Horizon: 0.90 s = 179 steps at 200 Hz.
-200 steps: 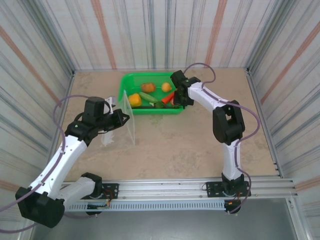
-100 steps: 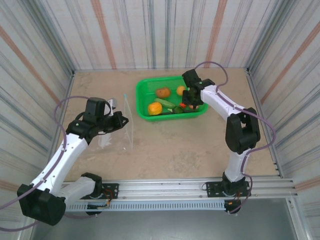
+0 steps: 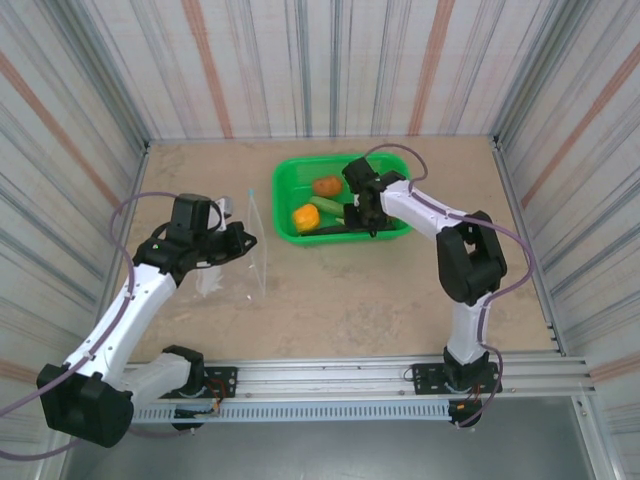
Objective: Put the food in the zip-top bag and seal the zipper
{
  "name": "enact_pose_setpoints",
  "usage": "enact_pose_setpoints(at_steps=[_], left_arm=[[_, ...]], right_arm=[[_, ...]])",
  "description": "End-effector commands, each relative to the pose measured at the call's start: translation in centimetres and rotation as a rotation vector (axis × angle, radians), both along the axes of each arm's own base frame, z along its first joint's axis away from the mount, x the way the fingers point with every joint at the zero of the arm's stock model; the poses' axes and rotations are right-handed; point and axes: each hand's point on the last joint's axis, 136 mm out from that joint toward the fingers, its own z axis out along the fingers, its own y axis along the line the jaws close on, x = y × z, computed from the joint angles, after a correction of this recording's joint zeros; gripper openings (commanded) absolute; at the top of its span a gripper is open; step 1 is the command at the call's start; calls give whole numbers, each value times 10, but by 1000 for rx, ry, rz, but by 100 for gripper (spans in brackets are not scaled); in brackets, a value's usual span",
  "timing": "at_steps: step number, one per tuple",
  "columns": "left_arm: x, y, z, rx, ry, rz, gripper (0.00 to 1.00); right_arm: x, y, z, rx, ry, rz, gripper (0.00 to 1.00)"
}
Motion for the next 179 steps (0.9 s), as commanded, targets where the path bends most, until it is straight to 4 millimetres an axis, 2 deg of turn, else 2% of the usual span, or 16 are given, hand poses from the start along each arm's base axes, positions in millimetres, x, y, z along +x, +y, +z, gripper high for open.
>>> enact_pose_setpoints(at_steps=[1, 50, 69, 86, 112, 123, 137, 163, 179], left_arm=[[1, 0, 5, -4, -18, -16, 0], [-6, -8, 3, -37, -2, -64, 0], [-8, -11, -1, -48, 11, -79, 0], [-8, -12, -4, -51, 26, -88, 0], [-6, -12, -1, -47, 21, -88, 0], [-5, -11, 2, -45, 16, -82, 0], [-4, -10, 6, -46, 11, -75, 0], [-6, -8, 10, -45, 6, -72, 0], [-8, -6, 9, -37, 6, -65, 0]], right_arm=[[-29, -19, 17, -49, -12, -13, 23], [-95, -63, 22, -71, -36, -66, 25], [-110, -71, 22, -55, -35, -69, 27], [-111, -72, 25, -50, -40, -64, 29], [-95, -83, 30, -81, -67, -119, 29], [-89, -99, 27, -110, -58, -204, 27], [-89, -130, 21, -204, -50, -353, 21], [-98, -156, 15, -271, -87, -502, 20], [-96, -180, 22, -348, -129, -570, 20]])
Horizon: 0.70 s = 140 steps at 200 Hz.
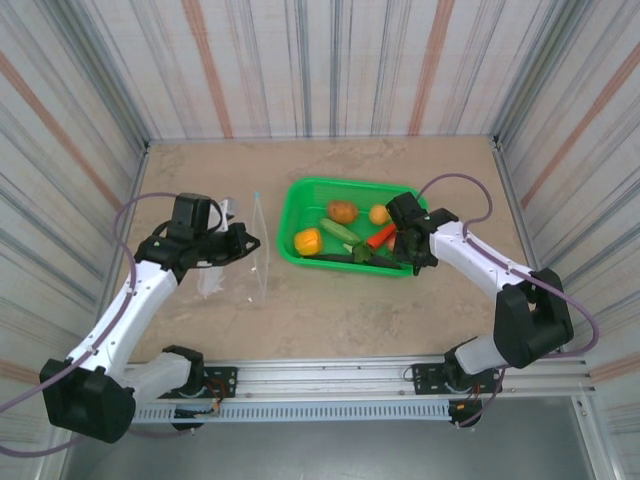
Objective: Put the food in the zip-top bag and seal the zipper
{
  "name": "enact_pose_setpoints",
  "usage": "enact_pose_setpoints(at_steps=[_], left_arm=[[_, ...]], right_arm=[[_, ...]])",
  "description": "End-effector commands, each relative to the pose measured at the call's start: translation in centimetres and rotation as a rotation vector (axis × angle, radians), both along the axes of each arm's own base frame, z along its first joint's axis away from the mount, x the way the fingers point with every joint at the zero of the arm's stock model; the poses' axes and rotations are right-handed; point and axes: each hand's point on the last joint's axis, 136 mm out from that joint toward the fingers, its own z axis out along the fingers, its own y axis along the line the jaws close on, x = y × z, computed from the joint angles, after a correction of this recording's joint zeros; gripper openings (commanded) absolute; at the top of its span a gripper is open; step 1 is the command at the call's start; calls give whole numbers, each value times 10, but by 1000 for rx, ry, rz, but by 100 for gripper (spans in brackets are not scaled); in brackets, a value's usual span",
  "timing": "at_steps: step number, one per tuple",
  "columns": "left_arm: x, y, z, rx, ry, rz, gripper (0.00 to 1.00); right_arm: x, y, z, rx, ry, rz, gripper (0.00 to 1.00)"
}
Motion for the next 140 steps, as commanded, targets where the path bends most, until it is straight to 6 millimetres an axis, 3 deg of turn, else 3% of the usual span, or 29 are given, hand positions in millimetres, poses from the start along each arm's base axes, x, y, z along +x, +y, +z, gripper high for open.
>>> enact_pose_setpoints(at_steps=[1, 28, 41, 52, 64, 73, 98, 140], left_arm=[[-3, 3, 11, 3, -26, -5, 0], [-4, 4, 9, 11, -21, -7, 0], [-4, 0, 10, -10, -22, -23, 0], [-5, -6, 11, -46, -18, -45, 0], [-5, -14, 14, -101, -18, -72, 0], [-5, -22, 16, -152, -17, -95, 0], [-7, -36, 21, -245, -16, -147, 0], [-10, -37, 23, -232, -20, -174, 0]], right_arm=[[-8, -47, 7, -159, -40, -183, 20], [3, -91, 29, -267, -104, -289, 17], [13, -91, 38, -246, -121, -266, 16], [24, -71, 45, -173, -132, -177, 18], [33, -34, 52, -52, -164, -29, 24], [38, -5, 62, 42, -210, 74, 38], [38, 68, 81, 234, -262, 291, 66], [28, 138, 49, 294, -90, 465, 99]])
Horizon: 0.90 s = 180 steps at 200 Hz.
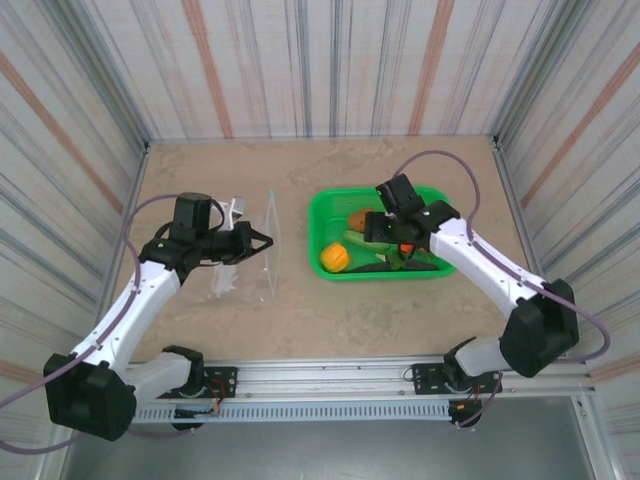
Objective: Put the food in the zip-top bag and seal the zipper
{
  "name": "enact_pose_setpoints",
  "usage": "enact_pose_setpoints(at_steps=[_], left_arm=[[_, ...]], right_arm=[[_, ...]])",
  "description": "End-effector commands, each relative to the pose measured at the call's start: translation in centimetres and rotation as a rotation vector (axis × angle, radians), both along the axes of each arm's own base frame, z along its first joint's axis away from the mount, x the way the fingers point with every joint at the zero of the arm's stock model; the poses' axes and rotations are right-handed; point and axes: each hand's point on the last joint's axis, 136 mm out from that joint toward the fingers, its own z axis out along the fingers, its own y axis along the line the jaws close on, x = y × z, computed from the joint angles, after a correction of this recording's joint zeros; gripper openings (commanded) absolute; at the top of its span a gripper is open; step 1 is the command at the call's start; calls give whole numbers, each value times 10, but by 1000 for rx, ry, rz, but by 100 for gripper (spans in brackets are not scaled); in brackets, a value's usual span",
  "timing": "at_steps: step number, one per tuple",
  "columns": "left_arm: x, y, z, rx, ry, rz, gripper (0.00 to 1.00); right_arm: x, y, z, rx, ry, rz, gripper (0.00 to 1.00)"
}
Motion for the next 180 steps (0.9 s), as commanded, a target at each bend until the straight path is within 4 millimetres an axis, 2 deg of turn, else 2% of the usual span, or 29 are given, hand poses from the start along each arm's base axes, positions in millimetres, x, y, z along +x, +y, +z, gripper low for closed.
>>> enact_pose_setpoints(at_steps=[1, 37, 76, 109, 137, 160, 180], left_arm=[[-4, -6, 8, -31, -19, -45, 0], [-6, -3, 2, -2, -6, -36, 0], [-8, -2, -1, 4, -2, -37, 0], [-7, -3, -5, 0, 13, -40, 0], [-7, -3, -1, 1, 3, -40, 0], [-9, -2, 2, 6, -1, -44, 0], [-11, -1, 5, 8, -7, -42, 0]], right_arm=[[-9, 41, -22, 23, 97, 148, 99], [-8, 77, -43, 45, 155, 210, 99], [-14, 95, -78, 70, 242, 251, 100], [-8, 96, -107, 50, 286, 224, 99], [2, 99, -112, 116, 292, 197, 93], [3, 102, -105, 145, 282, 200, 77], [2, 98, -87, 161, 239, 196, 63]])
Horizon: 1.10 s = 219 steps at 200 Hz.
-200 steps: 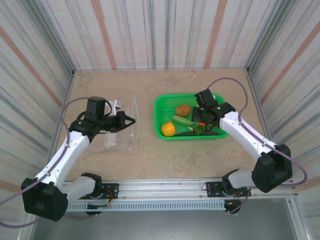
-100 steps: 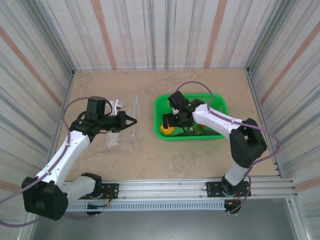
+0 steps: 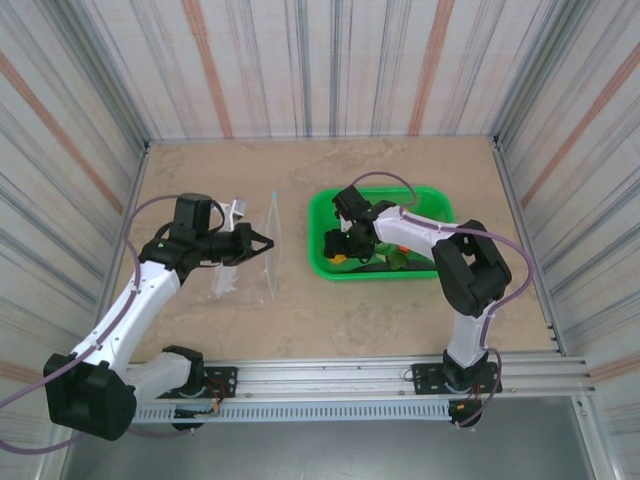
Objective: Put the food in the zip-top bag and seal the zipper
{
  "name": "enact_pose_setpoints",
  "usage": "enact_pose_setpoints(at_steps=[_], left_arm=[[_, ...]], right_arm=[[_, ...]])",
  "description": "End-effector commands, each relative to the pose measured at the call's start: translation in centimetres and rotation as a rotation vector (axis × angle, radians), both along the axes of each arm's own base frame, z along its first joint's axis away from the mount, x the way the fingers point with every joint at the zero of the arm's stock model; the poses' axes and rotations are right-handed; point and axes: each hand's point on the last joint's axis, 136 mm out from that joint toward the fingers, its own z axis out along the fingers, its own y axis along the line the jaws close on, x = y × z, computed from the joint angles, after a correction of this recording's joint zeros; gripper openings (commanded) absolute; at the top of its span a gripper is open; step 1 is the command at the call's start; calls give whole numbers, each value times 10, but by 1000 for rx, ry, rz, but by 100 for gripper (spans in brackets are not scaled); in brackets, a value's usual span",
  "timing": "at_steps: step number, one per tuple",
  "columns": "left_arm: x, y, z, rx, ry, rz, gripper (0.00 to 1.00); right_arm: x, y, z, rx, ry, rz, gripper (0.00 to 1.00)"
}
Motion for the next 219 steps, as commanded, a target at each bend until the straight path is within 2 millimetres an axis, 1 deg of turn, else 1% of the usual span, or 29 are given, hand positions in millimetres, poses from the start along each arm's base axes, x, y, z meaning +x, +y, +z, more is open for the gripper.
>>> enact_pose_setpoints(at_steps=[1, 6, 15, 37, 39, 51, 72, 90, 102, 121, 136, 155, 167, 183, 202, 219], left_arm=[[-6, -1, 7, 5, -20, -25, 0], [-7, -1, 8, 5, -20, -24, 0], [-7, 0, 8, 4, -21, -23, 0], [-7, -1, 12, 0, -25, -26, 0], [-7, -1, 12, 0, -25, -26, 0], [-6, -3, 15, -3, -33, -27, 0], [-4, -6, 26, -9, -50, -38, 0], [-3, -11, 37, -13, -72, -52, 0], [-3, -14, 43, -11, -81, -62, 0], [-3, -19, 51, -13, -85, -80, 0], [-4, -24, 58, -18, -95, -96, 0], [-5, -28, 64, -22, -106, -107, 0], [-7, -29, 66, -21, -113, -115, 0], [-7, -30, 66, -17, -120, -121, 0], [-10, -36, 65, -17, -130, -146, 0], [-12, -42, 63, -10, -135, -164, 0]], right_arm=[[0, 4, 28, 66, -45, -7, 63], [-1, 1, 34, 68, -60, -11, 61], [-2, -1, 44, 77, -85, -12, 60], [-6, -14, 74, 88, -151, -19, 61], [-6, -15, 74, 85, -153, -19, 61], [-8, -22, 93, 85, -201, -14, 62], [-13, -27, 124, 110, -280, 7, 63], [-21, -22, 157, 168, -352, 50, 63], [-27, -16, 181, 218, -407, 83, 63], [-41, 1, 216, 337, -454, 144, 63], [-51, 17, 237, 426, -458, 181, 63], [-63, 38, 257, 513, -452, 224, 63], [-70, 50, 269, 559, -447, 246, 63], [-74, 65, 281, 627, -431, 258, 63], [-75, 80, 289, 698, -395, 261, 62], [-76, 91, 292, 740, -366, 265, 62]])
